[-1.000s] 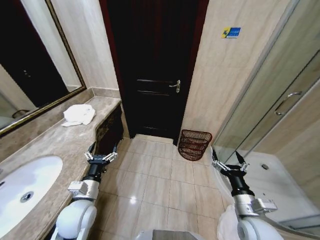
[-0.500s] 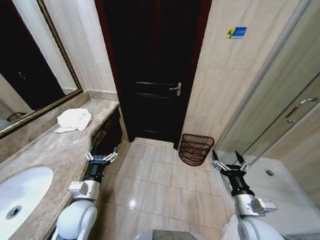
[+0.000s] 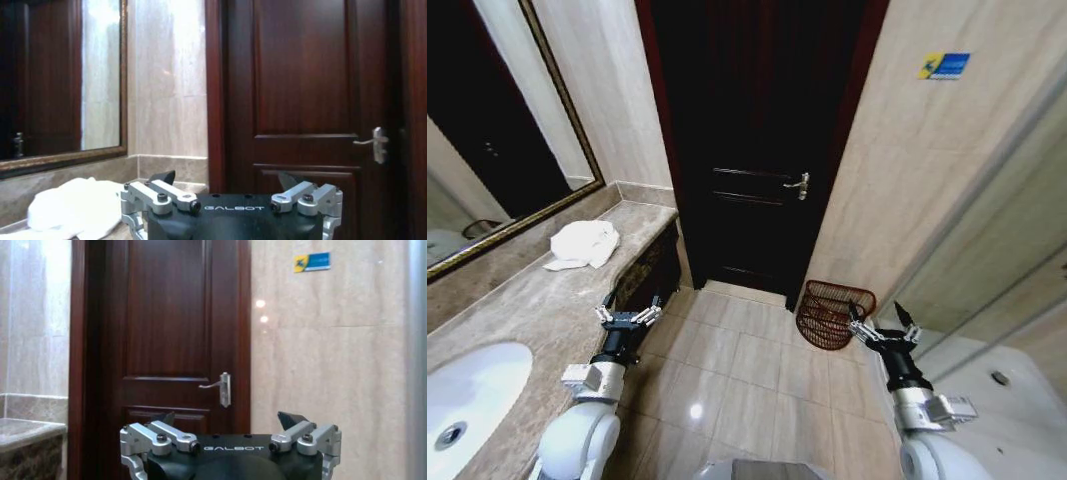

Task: Discard the used towel into the hamper.

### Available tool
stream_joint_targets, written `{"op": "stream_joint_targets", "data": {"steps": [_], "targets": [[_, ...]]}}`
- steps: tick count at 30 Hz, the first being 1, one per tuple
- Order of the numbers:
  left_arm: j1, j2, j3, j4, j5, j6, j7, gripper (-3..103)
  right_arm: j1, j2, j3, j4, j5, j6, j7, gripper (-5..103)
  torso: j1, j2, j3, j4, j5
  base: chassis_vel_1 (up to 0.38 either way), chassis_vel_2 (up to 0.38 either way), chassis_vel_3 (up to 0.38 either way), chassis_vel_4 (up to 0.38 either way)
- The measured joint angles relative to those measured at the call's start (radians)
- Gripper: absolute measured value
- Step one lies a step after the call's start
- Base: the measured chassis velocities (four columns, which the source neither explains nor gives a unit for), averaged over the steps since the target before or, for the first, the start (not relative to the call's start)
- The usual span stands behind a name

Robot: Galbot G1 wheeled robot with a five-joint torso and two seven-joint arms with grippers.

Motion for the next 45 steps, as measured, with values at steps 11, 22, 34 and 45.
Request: {"op": "stream_joint_targets", "data": {"steps": [11, 22, 34, 45], "targets": [[0.003, -0.005, -0.002, 0.001, 0.005, -0.003, 0.001, 100, 0.008, -0.006, 0.000, -0.001, 0.001, -0.005, 0.000, 100, 0.000, 0.000, 0.000, 0.0001, 0.0003, -0.082, 0.178, 0.184, -0.070], [0.008, -0.011, -0.004, 0.002, 0.009, -0.009, 0.003, 100, 0.018, -0.008, -0.001, -0.009, 0.003, -0.007, 0.000, 100, 0.000, 0.000, 0.000, 0.0001, 0.0003, -0.091, 0.221, 0.212, -0.091], [0.008, -0.016, -0.005, 0.007, 0.010, -0.014, 0.003, 100, 0.023, -0.010, 0.000, -0.011, 0.003, -0.011, 0.001, 100, 0.000, 0.000, 0.000, 0.0000, 0.0002, -0.096, 0.220, 0.231, -0.099], [0.009, -0.019, -0.007, 0.014, 0.013, -0.020, 0.003, 100, 0.028, -0.011, -0.002, -0.021, 0.000, -0.013, 0.002, 100, 0.000, 0.000, 0.000, 0.0001, 0.0002, -0.095, 0.225, 0.226, -0.110]]}}
